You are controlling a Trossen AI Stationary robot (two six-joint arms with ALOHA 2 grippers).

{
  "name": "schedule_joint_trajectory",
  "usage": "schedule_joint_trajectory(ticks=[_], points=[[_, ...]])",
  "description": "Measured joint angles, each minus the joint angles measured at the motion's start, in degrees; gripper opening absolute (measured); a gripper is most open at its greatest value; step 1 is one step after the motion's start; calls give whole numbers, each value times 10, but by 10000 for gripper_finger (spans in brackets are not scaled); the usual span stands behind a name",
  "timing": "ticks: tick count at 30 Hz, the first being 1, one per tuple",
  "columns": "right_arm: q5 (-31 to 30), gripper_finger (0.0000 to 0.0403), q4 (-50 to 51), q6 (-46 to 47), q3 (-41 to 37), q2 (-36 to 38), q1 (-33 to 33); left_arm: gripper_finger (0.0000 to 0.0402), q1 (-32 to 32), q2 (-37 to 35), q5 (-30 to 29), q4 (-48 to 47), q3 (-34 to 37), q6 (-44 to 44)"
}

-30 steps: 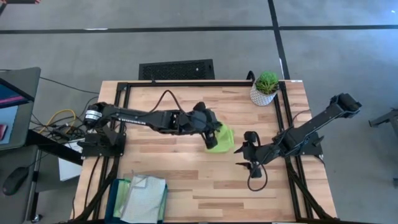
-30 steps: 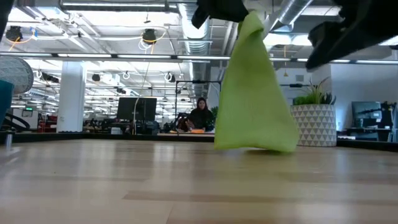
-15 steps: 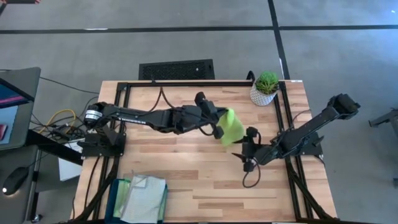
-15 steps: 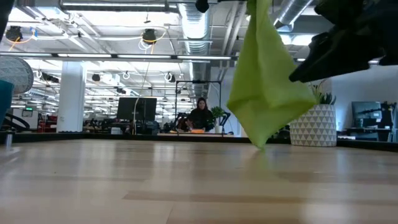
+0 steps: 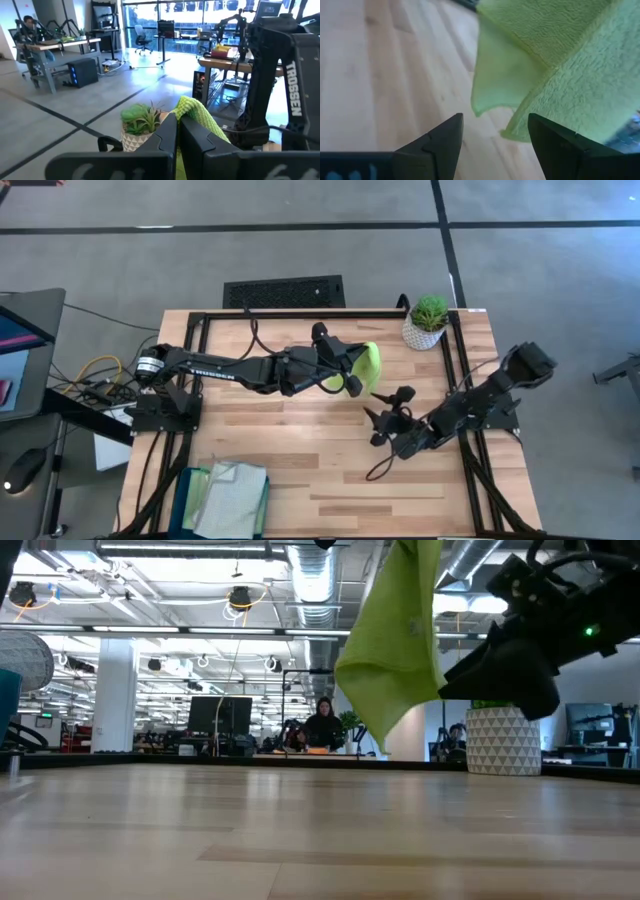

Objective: Fold microfiber towels
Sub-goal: Fold the green microfiber cloth

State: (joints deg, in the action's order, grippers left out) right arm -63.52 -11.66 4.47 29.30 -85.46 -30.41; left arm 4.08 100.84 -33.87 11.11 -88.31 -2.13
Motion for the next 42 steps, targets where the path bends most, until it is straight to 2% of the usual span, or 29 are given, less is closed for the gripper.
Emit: schedule_joint_trajectory(ticks=[7, 14, 42], points=[[-86, 249, -69, 0, 1, -44, 1, 0, 0, 0, 0, -2, 0, 6], [-160, 249, -73, 0, 1, -58, 7, 0, 0, 0, 0, -12, 0, 7], [-181, 240, -49, 0, 1, -57, 10, 0, 13, 0, 0, -29, 0, 29]])
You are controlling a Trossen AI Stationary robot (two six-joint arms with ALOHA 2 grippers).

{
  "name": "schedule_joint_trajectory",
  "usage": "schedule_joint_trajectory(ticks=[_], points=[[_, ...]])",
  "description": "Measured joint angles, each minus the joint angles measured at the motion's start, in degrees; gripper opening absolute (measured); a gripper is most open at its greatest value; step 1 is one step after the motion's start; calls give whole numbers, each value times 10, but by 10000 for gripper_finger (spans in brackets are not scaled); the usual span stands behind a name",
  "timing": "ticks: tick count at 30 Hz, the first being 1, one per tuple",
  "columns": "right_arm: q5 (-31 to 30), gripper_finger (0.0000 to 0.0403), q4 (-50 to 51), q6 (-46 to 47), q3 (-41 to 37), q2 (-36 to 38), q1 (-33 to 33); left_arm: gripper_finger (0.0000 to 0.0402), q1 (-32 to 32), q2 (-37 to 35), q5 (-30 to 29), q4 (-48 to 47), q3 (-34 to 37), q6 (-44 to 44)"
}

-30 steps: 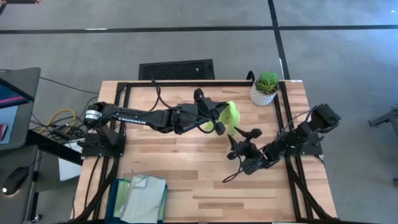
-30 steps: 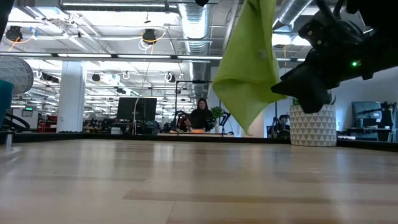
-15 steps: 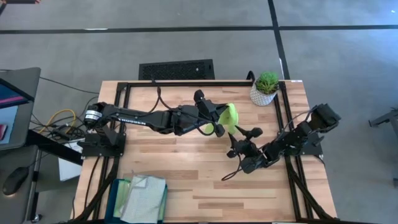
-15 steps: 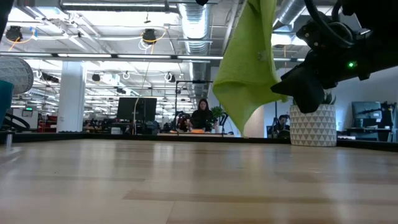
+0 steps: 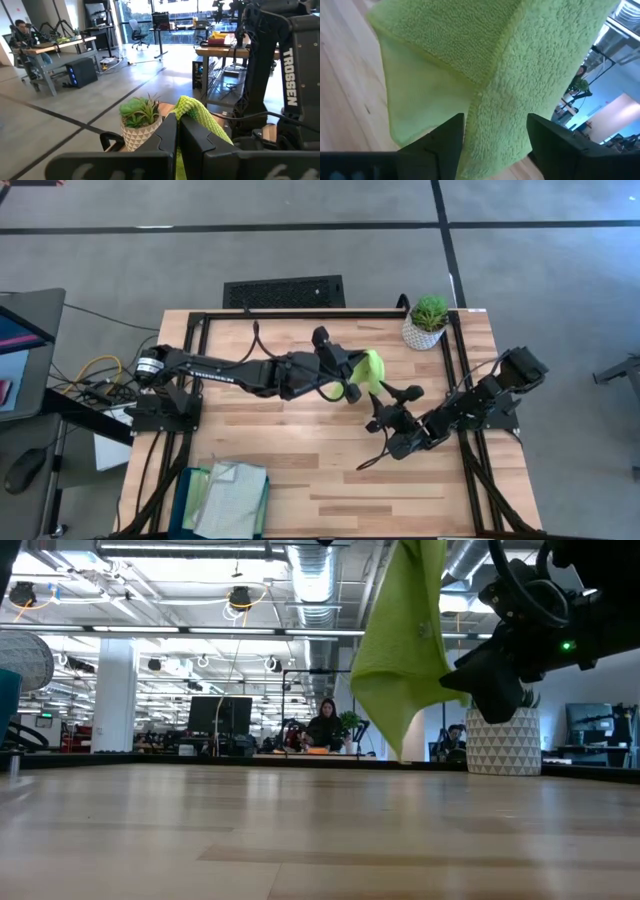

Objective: Fold microfiber towels
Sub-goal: Fold the green microfiber cloth

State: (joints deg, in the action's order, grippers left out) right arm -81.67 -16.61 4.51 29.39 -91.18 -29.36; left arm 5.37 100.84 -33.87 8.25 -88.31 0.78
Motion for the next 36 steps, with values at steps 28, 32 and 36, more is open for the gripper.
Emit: schedule_joint_trajectory(ticks=[28, 32, 36], points=[[46, 5, 19, -159, 0, 188, -51, 0, 8, 0, -61, -199, 0, -61], [46, 5, 34, -202, 0, 242, -50, 0, 8, 0, -61, -255, 0, -95], [46, 3, 70, -215, 0, 291, -50, 0, 8, 0, -74, -314, 0, -134]])
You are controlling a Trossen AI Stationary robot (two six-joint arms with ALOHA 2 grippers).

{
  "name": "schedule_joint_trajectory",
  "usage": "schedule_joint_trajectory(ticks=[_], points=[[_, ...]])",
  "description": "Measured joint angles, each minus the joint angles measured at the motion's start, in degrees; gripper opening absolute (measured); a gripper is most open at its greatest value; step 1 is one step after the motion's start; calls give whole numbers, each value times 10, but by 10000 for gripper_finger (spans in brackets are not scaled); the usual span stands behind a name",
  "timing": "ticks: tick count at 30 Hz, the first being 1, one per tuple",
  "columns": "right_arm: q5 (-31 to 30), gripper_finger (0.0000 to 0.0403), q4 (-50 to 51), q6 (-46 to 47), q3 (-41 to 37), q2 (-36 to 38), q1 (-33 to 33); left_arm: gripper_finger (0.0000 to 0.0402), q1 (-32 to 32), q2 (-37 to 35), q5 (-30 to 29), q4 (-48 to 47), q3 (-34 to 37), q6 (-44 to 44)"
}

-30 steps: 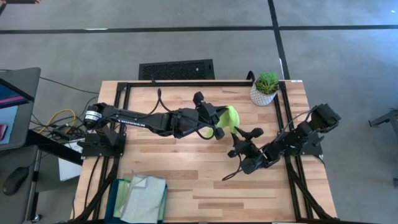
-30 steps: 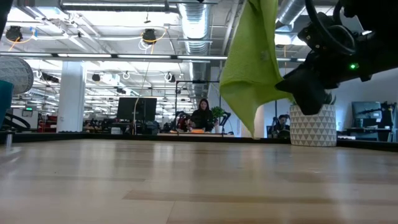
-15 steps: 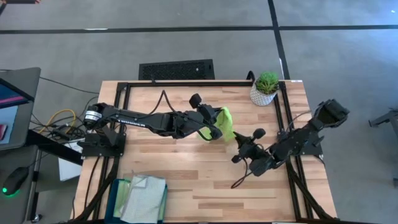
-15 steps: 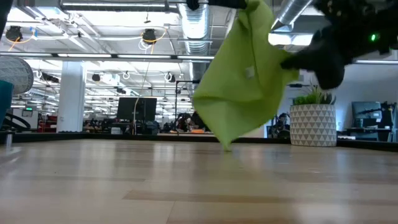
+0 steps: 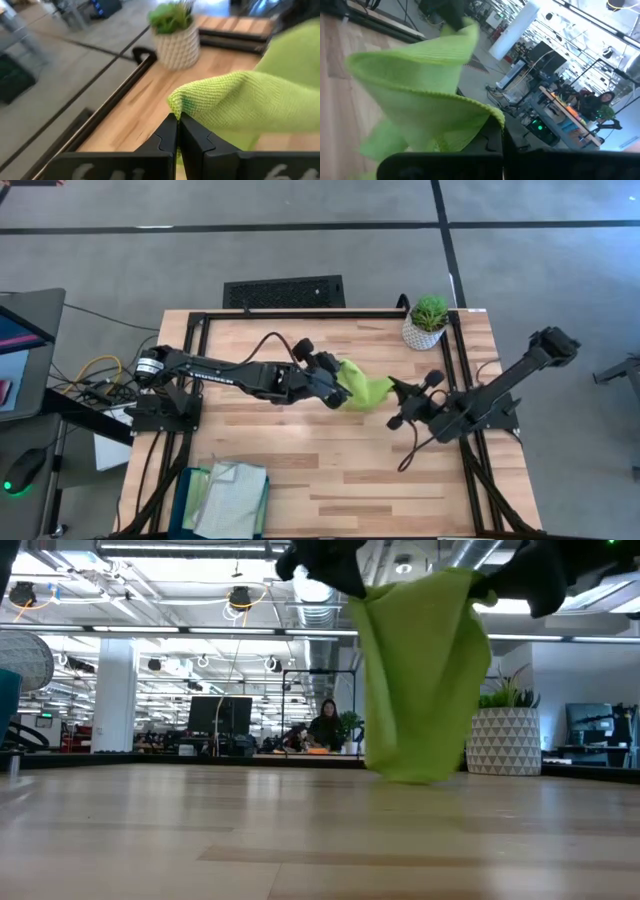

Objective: Fold microfiber towels
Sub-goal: Fold the green microfiber cloth

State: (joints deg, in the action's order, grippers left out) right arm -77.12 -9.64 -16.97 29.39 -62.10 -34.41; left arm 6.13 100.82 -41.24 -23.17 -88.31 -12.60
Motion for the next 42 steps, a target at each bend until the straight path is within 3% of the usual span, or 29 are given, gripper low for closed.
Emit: schedule_joint_trajectory(ticks=[6, 10, 14, 23, 28, 33, 37, 42], points=[[2, 3, 42, 0, 0, 58, 7, 0, -2, 0, -55, -75, 0, -42], [34, 2, 59, 0, 0, 85, 34, 0, -15, 0, -66, -97, 0, -53], [101, 2, 96, 31, 0, 106, 76, 0, -34, 0, -66, -131, 0, -73], [314, 2, 279, 183, 16, 119, 215, 0, -75, 0, -66, -160, 0, -73], [382, 3, 352, 204, 56, 119, 297, 0, -115, 0, -66, -157, 0, -54], [418, 3, 388, 186, 100, 119, 374, 0, -155, 0, -63, -97, 0, -2], [447, 4, 406, 160, 135, 119, 432, 0, -178, -11, -12, -18, -1, 89], [449, 4, 407, 106, 178, 119, 500, 0, -201, -37, 11, 41, -1, 187]])
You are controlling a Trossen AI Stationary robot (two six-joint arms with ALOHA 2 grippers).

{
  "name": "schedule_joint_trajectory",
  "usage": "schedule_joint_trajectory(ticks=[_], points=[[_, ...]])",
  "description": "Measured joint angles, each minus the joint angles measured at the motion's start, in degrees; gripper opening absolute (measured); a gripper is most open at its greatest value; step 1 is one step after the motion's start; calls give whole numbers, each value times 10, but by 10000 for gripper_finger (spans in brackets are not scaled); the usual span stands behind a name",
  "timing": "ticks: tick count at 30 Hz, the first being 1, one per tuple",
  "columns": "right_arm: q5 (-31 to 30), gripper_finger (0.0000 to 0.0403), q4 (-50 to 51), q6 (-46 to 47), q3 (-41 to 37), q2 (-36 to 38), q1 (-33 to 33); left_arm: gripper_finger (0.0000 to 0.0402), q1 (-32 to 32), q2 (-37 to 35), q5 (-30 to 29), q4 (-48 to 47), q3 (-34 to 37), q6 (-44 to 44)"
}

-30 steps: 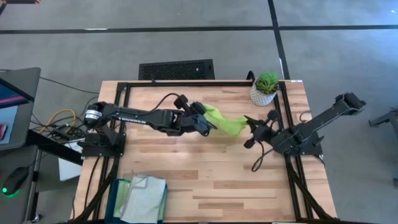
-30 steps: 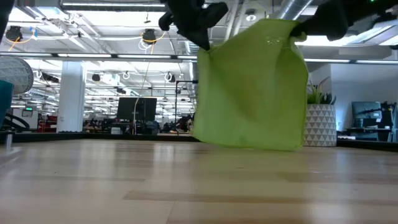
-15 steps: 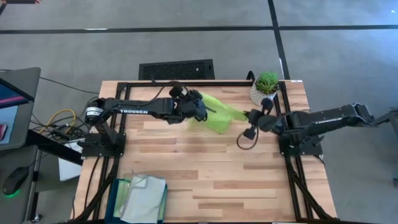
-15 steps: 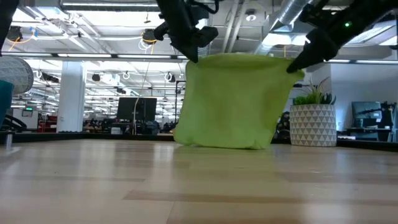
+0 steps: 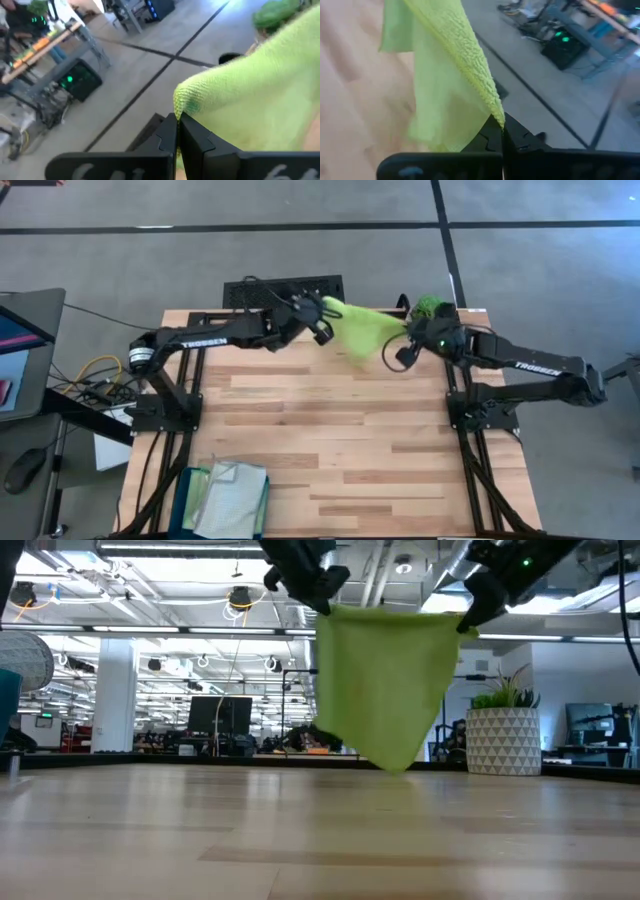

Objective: Fold microfiber towels
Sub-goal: Fold the green microfiber cloth

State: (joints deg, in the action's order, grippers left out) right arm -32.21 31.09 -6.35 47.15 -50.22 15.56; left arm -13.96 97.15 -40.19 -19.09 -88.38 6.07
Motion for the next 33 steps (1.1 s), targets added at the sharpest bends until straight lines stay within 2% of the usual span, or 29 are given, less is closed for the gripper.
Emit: schedule_joint_trajectory(ticks=[3, 6, 13, 21, 26, 33], points=[[23, 4, 1, -14, 11, 0, 18, 0, -4, -16, 28, -18, 0, 7], [71, 4, 28, -4, 11, -4, 15, 0, 3, -18, 57, -83, 1, -19], [91, 7, 124, 82, 10, -56, -47, 0, 41, -14, 84, -171, 45, -91], [115, 7, 188, 184, 10, -135, -153, 0, 107, -14, 129, -174, 106, -164], [156, 7, 193, 230, 10, -187, -215, 0, 156, -14, 141, -172, 145, -229], [171, 8, 191, 303, 10, -271, -277, 0, 225, -14, 160, -167, 186, -322]])
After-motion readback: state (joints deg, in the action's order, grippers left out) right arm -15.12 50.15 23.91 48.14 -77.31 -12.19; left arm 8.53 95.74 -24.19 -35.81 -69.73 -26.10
